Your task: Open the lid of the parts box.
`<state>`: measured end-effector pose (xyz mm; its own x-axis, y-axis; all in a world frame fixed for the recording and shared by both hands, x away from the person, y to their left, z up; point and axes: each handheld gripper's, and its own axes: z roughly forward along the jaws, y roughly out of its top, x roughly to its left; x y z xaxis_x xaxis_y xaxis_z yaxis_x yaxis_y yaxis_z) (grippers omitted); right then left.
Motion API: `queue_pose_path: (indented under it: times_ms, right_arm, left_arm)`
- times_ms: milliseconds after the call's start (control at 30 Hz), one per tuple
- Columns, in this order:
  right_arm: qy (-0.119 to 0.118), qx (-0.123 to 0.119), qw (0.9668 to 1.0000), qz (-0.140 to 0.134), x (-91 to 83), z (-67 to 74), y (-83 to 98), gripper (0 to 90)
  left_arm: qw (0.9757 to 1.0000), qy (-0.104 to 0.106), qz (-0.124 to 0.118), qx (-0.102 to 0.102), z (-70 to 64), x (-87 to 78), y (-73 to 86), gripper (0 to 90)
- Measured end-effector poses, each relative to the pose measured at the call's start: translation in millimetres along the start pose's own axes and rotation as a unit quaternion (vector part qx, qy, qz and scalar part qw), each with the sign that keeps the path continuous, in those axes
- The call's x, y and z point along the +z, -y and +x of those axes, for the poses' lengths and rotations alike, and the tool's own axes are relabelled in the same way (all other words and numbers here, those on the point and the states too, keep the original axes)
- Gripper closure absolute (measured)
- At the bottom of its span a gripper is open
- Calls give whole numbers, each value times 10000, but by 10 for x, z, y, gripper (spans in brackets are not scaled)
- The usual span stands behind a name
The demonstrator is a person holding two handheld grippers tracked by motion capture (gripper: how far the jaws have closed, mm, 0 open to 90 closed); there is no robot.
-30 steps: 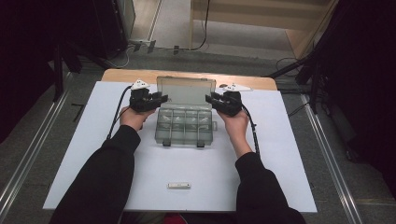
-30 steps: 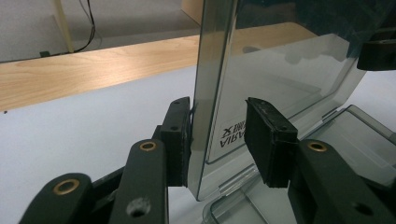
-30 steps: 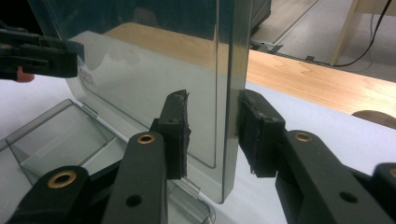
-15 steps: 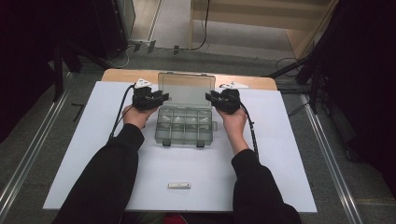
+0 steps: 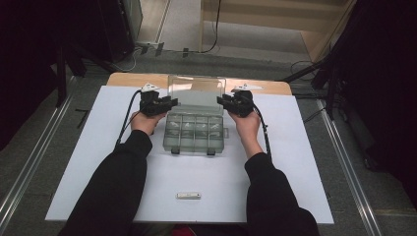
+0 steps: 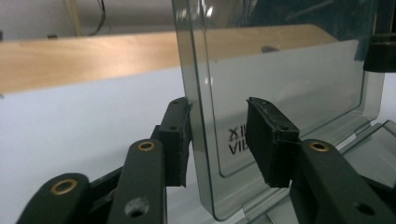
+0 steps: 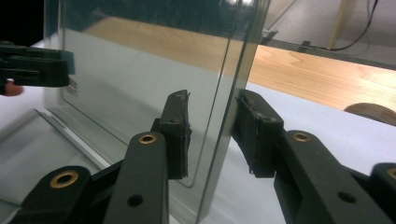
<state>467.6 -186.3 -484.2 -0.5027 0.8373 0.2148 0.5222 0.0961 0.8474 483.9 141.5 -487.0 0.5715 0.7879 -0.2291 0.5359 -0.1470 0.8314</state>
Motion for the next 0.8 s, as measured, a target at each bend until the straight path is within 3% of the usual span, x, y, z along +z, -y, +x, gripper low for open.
queue_pose_path:
  times_ms: [133,167,233,500,533,567,800]
  right_arm:
    - [79,-3,9999,108,37,-1,-15,643]
    - [210,-20,9996,169,57,11,-5,631]
    - [234,30,9996,135,64,1,-4,637]
    - [123,330,9993,84,129,-66,45,622]
    - [113,383,9992,83,150,-80,63,616]
    - [106,397,9991,91,157,-82,69,612]
    - [129,433,9989,149,191,-75,87,579]
  left_arm:
    - [10000,-91,7,39,-4,26,8,562]
    - [10000,-85,-29,-43,-1,48,13,562]
    - [9999,-45,-31,-117,16,60,21,560]
    - [9997,-14,-8,-256,51,97,48,552]
    - [9990,50,2,-439,77,114,62,553]
    - [9989,61,1,-463,81,118,66,553]
    - [9993,3,21,-373,70,140,79,520]
